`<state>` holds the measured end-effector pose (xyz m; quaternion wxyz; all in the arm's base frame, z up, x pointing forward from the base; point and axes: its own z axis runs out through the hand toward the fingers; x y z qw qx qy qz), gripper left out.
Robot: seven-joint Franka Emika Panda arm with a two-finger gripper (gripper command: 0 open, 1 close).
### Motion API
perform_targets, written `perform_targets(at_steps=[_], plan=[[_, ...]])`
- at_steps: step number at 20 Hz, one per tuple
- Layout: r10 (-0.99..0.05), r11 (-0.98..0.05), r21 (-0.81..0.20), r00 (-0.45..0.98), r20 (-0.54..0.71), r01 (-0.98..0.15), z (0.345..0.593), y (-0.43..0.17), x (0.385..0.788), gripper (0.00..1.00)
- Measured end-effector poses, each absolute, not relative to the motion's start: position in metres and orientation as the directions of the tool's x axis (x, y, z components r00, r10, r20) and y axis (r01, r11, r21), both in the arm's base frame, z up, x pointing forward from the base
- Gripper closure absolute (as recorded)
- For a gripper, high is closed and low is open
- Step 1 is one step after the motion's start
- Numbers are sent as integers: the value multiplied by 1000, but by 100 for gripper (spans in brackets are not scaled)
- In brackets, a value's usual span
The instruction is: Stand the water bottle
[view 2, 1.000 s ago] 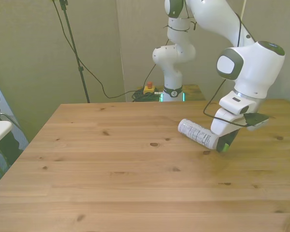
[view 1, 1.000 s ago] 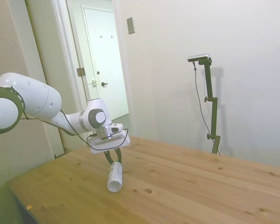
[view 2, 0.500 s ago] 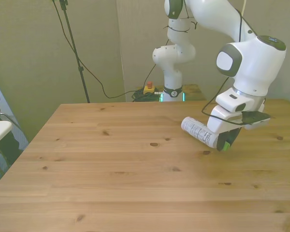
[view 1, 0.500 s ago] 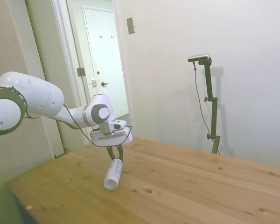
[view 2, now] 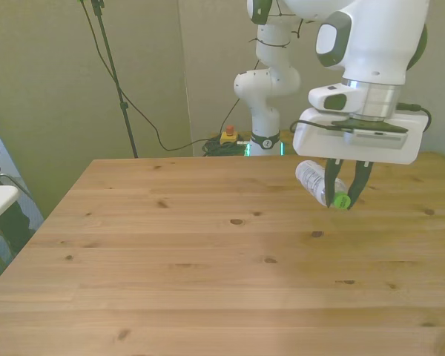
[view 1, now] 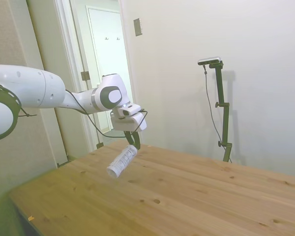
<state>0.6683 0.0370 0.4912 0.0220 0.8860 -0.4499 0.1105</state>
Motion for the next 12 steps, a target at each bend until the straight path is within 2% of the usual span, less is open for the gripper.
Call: perform_targets(at_steps=[6,12], plan=[[-878,-398,-147,330,348,-905,499,-7,683,100],[-863,-245,-243,97,496,-939,489,-19,696,100]])
